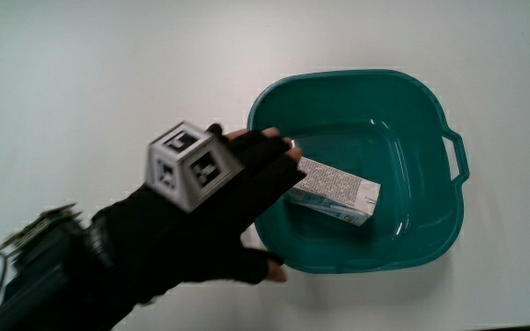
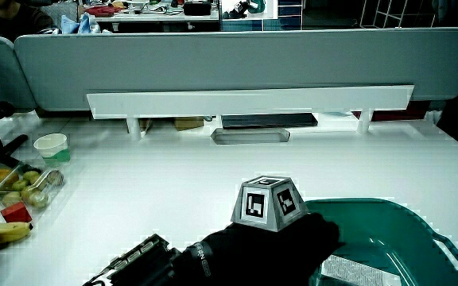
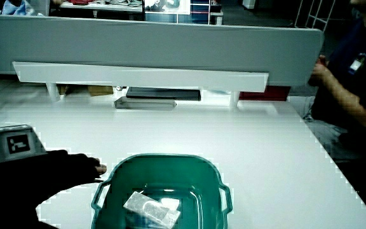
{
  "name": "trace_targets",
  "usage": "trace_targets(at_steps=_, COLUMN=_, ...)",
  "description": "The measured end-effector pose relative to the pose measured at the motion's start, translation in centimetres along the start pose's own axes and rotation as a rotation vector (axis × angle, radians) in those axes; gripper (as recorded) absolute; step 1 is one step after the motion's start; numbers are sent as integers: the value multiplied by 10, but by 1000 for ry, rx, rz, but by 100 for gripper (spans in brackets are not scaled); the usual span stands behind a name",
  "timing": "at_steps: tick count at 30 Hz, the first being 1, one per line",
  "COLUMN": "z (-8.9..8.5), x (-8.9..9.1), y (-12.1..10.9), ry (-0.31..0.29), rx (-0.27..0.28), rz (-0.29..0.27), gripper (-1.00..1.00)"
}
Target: Pick milk from plate
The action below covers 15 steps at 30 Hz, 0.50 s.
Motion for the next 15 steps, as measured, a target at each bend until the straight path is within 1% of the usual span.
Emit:
trace_targets(at_steps=1, z=-3, x=-1, y=6, ry=-7, rx=-11, rz=9, gripper=0)
trace_targets(at_steps=2, z=-10, x=-6, y=14, ry=15, rx=0, rz=3, gripper=0)
trace_targets(at_steps=3, z=-4, x=3, y=11, ry=45, rx=-14, rz=28, gripper=0)
trace_targets(at_steps=4, z=-3, x=4, y=12, ry=42, rx=8, rz=16, gripper=0)
trace_targets(at_steps=5, z=-7, x=1, y=16, ry=11, rx=-4, rz=24, gripper=0)
trace_targets(at_steps=6, z=-10, x=0, y=21, ry=30, rx=-1, rz=11, gripper=0)
trace_targets(at_steps=7, z=-9, x=2, y=22, ry=35, rx=-8, rz=25, gripper=0)
trace_targets(at_steps=8, z=-8, x=4, y=23, ry=40, rx=-1, rz=18, gripper=0)
trace_targets(at_steps=10, z=-12, x=3, y=29, ry=19, rx=-13, rz=25, gripper=0)
trace_targets(at_steps=12, z=-16, x=2, y=35, ry=18, rx=-21, rz=17, gripper=0)
trace_targets(at_steps=14, z=-19, x=2, y=42, ry=17, rx=-35, rz=27, gripper=0)
trace_targets(at_steps=15, z=-21, x=2, y=45, ry=22, rx=-33, rz=21, gripper=0)
